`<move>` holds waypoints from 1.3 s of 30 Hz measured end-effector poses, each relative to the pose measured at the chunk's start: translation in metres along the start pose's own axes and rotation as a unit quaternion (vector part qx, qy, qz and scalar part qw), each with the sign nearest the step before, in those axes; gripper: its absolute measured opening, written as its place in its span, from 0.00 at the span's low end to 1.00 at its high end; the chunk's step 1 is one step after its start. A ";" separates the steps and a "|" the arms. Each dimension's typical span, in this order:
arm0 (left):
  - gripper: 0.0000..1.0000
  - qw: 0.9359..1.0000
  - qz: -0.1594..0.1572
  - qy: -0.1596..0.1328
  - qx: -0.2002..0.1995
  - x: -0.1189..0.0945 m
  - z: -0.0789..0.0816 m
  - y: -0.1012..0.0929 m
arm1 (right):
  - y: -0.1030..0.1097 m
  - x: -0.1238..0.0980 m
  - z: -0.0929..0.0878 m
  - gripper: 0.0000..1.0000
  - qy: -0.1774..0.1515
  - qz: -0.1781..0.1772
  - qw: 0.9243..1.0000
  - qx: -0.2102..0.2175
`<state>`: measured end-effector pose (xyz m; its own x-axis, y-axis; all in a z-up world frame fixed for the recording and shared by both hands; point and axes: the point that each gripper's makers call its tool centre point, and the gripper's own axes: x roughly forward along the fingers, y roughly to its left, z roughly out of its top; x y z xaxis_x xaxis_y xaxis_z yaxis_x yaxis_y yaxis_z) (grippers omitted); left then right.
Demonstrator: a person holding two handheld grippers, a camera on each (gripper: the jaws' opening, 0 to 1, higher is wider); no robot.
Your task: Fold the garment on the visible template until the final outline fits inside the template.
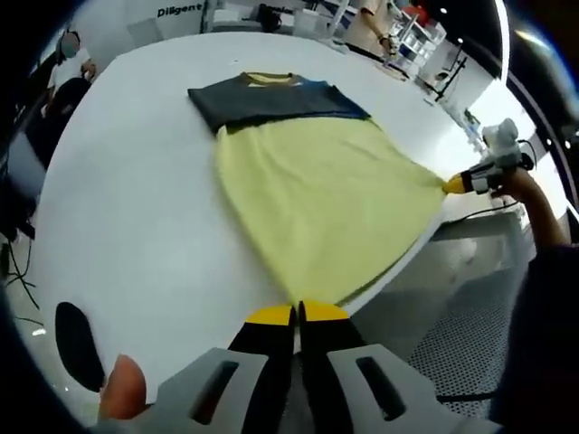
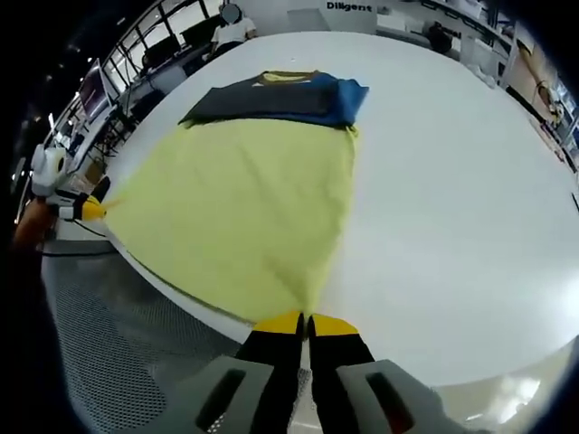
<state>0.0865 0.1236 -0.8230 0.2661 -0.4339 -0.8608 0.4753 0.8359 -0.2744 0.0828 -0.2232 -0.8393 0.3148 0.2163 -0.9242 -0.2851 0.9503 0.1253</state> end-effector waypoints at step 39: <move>0.03 0.988 0.002 -0.147 -0.038 -0.023 0.138 0.044 | -0.028 -0.035 0.123 0.00 -0.099 -0.020 0.995 0.006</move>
<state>0.2165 0.1237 -0.7564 0.5050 -0.4994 -0.7040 0.4126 0.8560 -0.3113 0.1917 -0.2298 -0.7664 0.4987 0.2173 -0.8391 -0.2583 0.9613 0.0955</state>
